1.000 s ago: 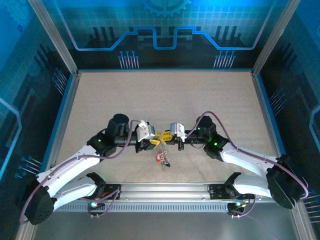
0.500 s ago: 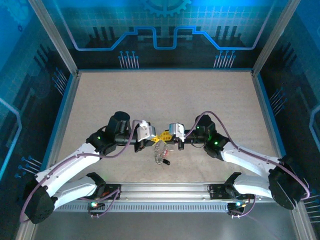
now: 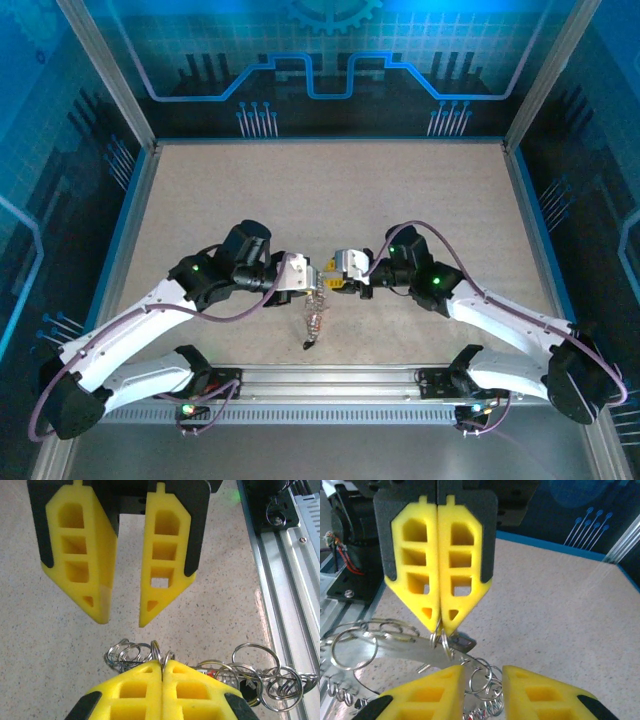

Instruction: Put the keys on the keyring

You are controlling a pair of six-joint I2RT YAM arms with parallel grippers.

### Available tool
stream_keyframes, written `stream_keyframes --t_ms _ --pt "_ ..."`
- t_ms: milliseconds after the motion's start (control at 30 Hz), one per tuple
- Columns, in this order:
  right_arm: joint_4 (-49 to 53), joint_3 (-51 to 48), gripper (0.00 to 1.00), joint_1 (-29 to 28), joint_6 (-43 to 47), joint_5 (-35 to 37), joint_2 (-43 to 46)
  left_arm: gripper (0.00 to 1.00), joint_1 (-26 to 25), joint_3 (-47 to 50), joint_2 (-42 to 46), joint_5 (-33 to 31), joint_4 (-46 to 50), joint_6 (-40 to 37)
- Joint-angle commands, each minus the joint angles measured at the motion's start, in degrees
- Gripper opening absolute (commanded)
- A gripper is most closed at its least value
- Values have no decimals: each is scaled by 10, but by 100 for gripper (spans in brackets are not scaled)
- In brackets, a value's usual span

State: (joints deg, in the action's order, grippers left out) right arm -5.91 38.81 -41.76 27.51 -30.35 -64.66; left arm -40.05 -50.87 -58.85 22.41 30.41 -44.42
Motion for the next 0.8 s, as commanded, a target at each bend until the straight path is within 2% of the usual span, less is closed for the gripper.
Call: stream_keyframes --t_ms 0,267,633,767 --pt "41 28 27 -13 19 -27 -8 0 -4 -18 2 -8 8 -20" --pt "51 29 32 -16 14 -62 -13 0 -3 -3 15 -2 -25 -10" --pt "-33 13 30 -46 3 2 -33 0 -4 3 23 24 -41 -7" --pt "-40 10 25 -46 8 3 -28 0 -3 2 23 27 -39 -7"
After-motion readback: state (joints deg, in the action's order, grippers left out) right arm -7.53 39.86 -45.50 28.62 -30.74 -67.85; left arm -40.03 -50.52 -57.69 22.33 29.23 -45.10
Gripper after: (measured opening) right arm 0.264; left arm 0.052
